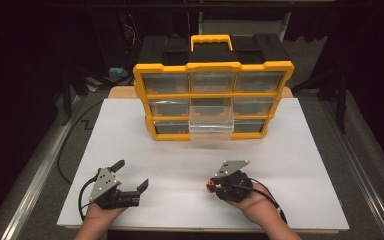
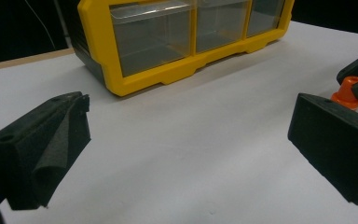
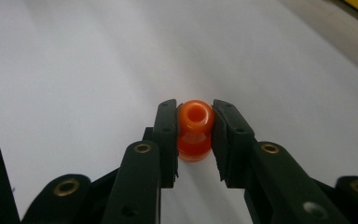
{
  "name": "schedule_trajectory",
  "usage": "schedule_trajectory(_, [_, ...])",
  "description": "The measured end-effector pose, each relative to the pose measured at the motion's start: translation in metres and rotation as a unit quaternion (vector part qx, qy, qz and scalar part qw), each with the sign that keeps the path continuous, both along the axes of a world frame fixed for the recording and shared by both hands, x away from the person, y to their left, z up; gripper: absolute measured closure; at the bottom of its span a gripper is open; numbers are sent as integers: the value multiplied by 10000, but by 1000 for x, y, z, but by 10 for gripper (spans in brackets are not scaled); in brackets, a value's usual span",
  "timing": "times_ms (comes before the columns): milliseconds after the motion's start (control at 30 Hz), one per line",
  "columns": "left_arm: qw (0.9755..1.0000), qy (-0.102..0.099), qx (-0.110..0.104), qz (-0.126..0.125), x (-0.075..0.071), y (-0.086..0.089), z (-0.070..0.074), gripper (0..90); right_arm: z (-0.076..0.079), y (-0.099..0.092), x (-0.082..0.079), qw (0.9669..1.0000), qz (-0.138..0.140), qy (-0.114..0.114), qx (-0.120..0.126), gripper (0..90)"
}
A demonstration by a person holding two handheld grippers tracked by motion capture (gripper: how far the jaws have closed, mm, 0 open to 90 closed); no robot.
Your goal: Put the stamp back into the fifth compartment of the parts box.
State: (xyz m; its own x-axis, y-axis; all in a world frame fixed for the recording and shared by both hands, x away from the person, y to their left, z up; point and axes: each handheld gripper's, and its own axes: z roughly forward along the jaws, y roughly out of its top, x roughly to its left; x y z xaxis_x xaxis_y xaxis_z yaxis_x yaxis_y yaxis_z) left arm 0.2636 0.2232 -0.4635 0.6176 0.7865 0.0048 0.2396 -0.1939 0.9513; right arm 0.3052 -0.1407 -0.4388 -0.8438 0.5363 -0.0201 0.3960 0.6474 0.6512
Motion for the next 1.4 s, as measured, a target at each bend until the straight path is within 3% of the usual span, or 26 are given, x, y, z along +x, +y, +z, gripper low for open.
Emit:
schedule_trajectory(267, [10000,-9,-28,-61,-1,0,1,3,10,-12,5,9985,35,245,-490,735])
schedule_trajectory(600, [9999,-35,-69,-72,0,0,1,3,27,-19,16,9943,246,542,-885,735])
schedule_trajectory(1000, [9999,-43,-53,-110,0,0,1,3,45,-22,29,9909,388,762,-1044,734])
schedule_trajectory(1400, [9998,-67,-108,-129,0,0,1,3,78,-22,38,9892,488,803,-1124,734])
